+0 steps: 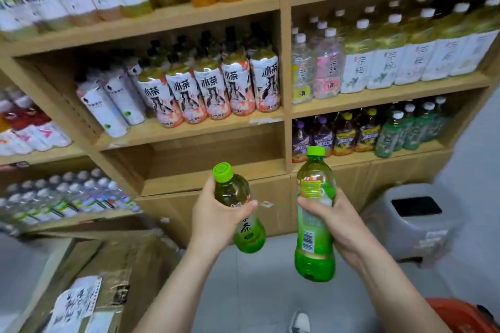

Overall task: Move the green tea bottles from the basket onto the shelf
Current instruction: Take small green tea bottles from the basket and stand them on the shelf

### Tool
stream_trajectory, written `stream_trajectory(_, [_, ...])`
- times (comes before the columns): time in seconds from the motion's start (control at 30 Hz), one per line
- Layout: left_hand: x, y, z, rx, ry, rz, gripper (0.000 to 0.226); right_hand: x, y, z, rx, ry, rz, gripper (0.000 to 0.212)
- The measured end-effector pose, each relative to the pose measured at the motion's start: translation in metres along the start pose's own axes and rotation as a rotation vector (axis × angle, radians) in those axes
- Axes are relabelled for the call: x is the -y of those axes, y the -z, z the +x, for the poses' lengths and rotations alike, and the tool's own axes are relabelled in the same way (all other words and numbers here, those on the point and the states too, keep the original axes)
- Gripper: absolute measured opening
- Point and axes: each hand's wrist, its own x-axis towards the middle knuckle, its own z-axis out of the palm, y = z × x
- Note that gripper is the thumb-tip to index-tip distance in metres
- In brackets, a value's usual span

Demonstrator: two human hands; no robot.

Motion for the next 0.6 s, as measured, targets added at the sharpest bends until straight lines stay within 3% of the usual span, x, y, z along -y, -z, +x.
stream_trajectory(0.13, [0.036,-0.009,0.062,-0.011,0.065,0.010,0.065,-0.005,-0.014,0.063,0.043,-0.024,0.035,0.050])
stream_trajectory(0.37, [0.119,-0.052,0.190,-0.008,0.121,0.099,0.071,-0.037,-0.036,0.195,-0.115,0.081,-0.128,0.076])
stream_trajectory(0.6, [0.223,-0.088,0.299,-0.035,0.063,0.132,0.076,-0.097,-0.064,0.308,-0.152,0.247,-0.191,0.070])
